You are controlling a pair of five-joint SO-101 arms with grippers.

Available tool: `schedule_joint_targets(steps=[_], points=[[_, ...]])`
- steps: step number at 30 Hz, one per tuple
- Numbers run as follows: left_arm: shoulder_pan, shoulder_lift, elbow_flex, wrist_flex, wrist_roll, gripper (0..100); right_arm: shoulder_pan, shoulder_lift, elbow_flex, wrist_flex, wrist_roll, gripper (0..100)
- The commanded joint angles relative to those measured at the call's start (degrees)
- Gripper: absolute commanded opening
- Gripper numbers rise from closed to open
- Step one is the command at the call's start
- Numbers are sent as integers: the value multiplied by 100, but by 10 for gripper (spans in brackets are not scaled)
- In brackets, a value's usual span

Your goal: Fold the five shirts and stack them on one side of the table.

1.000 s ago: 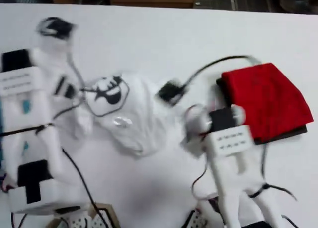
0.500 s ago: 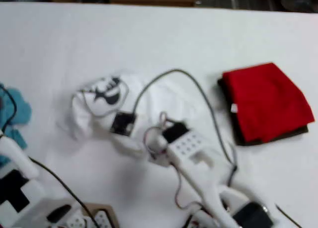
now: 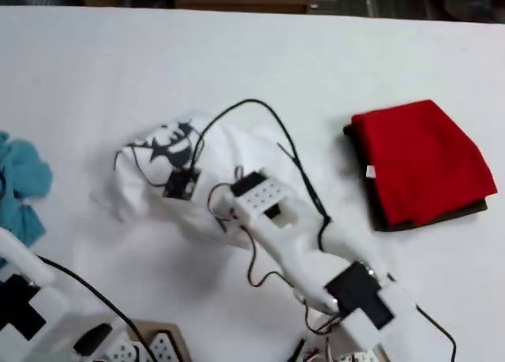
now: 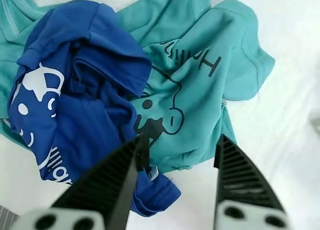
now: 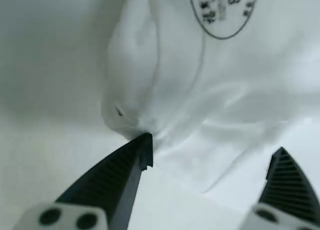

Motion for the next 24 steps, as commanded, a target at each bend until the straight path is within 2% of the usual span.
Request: schedule_joint_targets(steps=[1, 6, 8, 12, 14, 19, 22, 24], points=[[-62, -202, -242, -44, -35, 236, -303, 215, -255, 163, 53, 363], [-62, -202, -242, -44, -35, 236, -567, 523, -378, 163, 53, 343], [-62, -202, -242, -44, -35, 236, -374, 593, -466, 163, 35, 261], [-70, -202, -242, -35, -35, 236, 453, 620, -738, 180, 53, 8], [-62, -202, -242, -35, -35, 236, 1033, 611, -932, 382, 88, 33], [-53, -202, -242, -35, -35, 236, 2519, 611, -1925, 1112, 923, 21], [-44, -202, -242, -35, -35, 236, 3020, 611, -2690, 1657, 1108, 21], [-35, -202, -242, -35, -35, 236, 3099, 602, -3200, 2062, 1116, 21]])
